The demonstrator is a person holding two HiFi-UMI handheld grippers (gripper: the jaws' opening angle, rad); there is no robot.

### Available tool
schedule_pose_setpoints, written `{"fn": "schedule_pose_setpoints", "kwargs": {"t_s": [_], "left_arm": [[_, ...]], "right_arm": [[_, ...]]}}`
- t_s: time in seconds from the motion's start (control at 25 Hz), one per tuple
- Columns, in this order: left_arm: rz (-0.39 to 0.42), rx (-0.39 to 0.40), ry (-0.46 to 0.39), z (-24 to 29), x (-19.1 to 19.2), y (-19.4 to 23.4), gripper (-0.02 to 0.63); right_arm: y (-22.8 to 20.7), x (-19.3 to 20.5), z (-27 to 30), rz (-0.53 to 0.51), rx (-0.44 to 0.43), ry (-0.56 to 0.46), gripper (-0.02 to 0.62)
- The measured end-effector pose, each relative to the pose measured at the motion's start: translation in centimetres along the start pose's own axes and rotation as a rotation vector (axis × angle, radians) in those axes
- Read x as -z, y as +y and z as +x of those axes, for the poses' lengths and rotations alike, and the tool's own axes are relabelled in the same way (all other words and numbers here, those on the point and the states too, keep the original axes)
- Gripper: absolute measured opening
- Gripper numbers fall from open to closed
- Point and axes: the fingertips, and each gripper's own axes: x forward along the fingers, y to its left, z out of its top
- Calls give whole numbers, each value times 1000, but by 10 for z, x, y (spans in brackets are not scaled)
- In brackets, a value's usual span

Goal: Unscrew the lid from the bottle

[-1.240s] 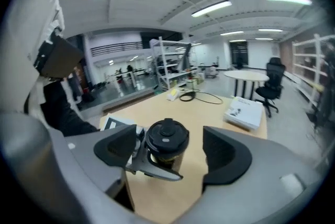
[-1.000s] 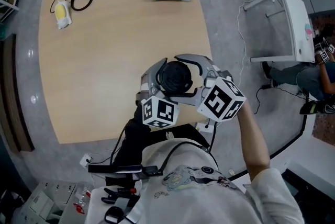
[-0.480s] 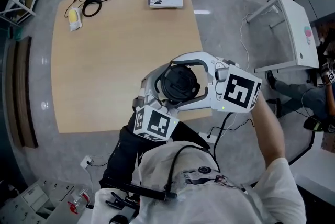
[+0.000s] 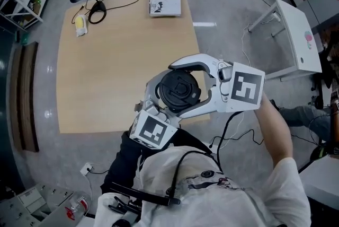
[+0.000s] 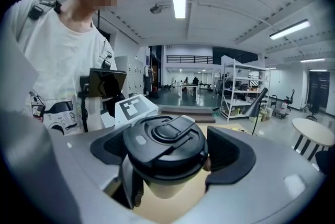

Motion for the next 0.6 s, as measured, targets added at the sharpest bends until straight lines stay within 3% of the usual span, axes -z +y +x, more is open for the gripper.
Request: {"fn": "schedule_pose_setpoints", "kwargs": {"t_s": [0.16, 0.36, 0.44, 0.6], "left_arm": [[14, 65, -32, -10, -28, 0, 464], [19, 177, -49, -31, -28, -4, 468], [-8, 290, -64, -42, -28, -16, 468], [-88, 611, -113, -74, -41, -55, 462]], "right_arm": [[2, -31, -5, 27, -2, -79, 457], [8, -41, 10, 12, -96, -41, 459], [19, -40, 17, -17, -200, -40, 460], [54, -45, 22, -64, -527, -30, 462]]}}
